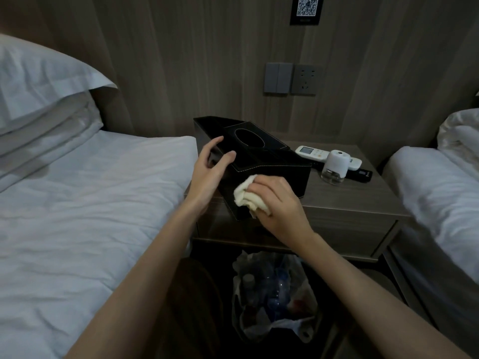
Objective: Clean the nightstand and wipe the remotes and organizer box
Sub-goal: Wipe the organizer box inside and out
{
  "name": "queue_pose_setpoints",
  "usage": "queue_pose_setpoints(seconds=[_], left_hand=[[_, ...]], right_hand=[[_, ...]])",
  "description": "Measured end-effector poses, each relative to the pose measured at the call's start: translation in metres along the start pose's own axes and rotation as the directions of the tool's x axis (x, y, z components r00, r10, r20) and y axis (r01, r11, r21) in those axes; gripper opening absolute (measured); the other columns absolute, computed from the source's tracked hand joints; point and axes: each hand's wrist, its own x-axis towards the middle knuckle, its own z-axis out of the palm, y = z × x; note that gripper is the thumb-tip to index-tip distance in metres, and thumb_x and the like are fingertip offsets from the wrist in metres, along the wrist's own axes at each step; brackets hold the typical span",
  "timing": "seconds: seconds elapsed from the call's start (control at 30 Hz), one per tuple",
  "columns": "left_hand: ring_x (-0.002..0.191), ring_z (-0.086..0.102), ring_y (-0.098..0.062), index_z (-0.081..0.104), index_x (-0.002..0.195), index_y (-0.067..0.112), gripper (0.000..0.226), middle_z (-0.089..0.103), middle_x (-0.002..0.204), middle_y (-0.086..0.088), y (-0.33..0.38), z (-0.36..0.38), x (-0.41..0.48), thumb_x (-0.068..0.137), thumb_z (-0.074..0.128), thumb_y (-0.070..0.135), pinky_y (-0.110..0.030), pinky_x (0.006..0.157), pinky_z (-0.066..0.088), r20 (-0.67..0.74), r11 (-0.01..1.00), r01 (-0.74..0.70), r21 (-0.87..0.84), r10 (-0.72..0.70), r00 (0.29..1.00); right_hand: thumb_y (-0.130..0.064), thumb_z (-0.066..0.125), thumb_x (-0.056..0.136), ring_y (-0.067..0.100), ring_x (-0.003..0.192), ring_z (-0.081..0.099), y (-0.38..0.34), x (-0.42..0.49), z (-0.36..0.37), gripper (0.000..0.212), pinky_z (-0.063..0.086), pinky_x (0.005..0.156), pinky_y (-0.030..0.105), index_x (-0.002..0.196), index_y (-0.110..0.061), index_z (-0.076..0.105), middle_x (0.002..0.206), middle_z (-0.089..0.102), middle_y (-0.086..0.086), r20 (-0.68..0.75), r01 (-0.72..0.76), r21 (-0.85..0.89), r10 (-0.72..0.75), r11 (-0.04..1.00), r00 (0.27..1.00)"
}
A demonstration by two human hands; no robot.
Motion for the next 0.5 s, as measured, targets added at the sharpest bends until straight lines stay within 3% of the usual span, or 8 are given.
queue_pose_setpoints(seconds=[0.13,0.27,0.33,0.43,0.5], left_hand=[[0.129,0.046,-0.015,0.056,0.123,0.039,0.037,0.052,0.136,0.007,-0.002,0.0,-0.001,0.087,0.065,0.034,-0.044,0.106,0.043,0.008,1.0,0.005,-0.029,-0.004,1.0],[0.128,0.047,-0.015,0.058,0.117,0.043,0.035,0.054,0.133,0.007,-0.002,0.0,-0.001,0.083,0.066,0.039,-0.047,0.106,0.042,0.008,1.0,0.012,-0.027,-0.012,1.0],[0.128,0.047,-0.016,0.059,0.115,0.045,0.036,0.055,0.133,0.007,-0.001,0.0,-0.001,0.08,0.067,0.042,-0.048,0.107,0.042,0.016,1.0,0.015,-0.019,-0.014,1.0],[0.127,0.049,-0.017,0.059,0.109,0.049,0.038,0.056,0.131,0.008,0.0,0.0,-0.001,0.072,0.067,0.049,-0.048,0.107,0.042,0.014,1.0,0.013,-0.019,-0.012,1.0],[0.126,0.049,-0.017,0.059,0.108,0.051,0.036,0.056,0.131,0.008,0.0,0.0,0.0,0.072,0.067,0.05,-0.048,0.107,0.041,0.016,1.0,0.006,-0.013,-0.006,1.0]], right_hand=[[-0.015,0.059,0.078,0.02,0.101,0.052,0.008,-0.028,0.006,0.036,0.051,0.082,0.035,0.114,-0.015,0.053,0.119,0.05,-0.001,0.187,0.013,0.019,-0.017,1.0,0.982],[-0.017,0.05,0.074,0.02,0.094,0.048,0.014,-0.041,0.006,0.036,0.055,0.067,0.041,0.106,-0.012,0.064,0.113,0.046,-0.003,0.4,0.076,-0.026,-0.059,0.997,0.914],[-0.015,0.053,0.076,0.021,0.094,0.049,0.013,-0.032,-0.005,0.032,0.053,0.068,0.041,0.106,-0.012,0.062,0.112,0.046,-0.002,0.343,0.111,-0.024,-0.096,0.994,0.934],[-0.002,0.067,0.076,0.026,0.095,0.051,0.012,0.002,-0.028,0.033,0.044,0.085,0.032,0.107,-0.01,0.059,0.113,0.052,0.006,0.05,0.086,-0.052,-0.084,0.995,0.995],[0.001,0.07,0.076,0.027,0.098,0.051,0.017,0.027,-0.035,0.032,0.038,0.09,0.024,0.106,-0.006,0.064,0.111,0.058,0.013,-0.077,0.008,-0.096,-0.015,0.995,0.997]])
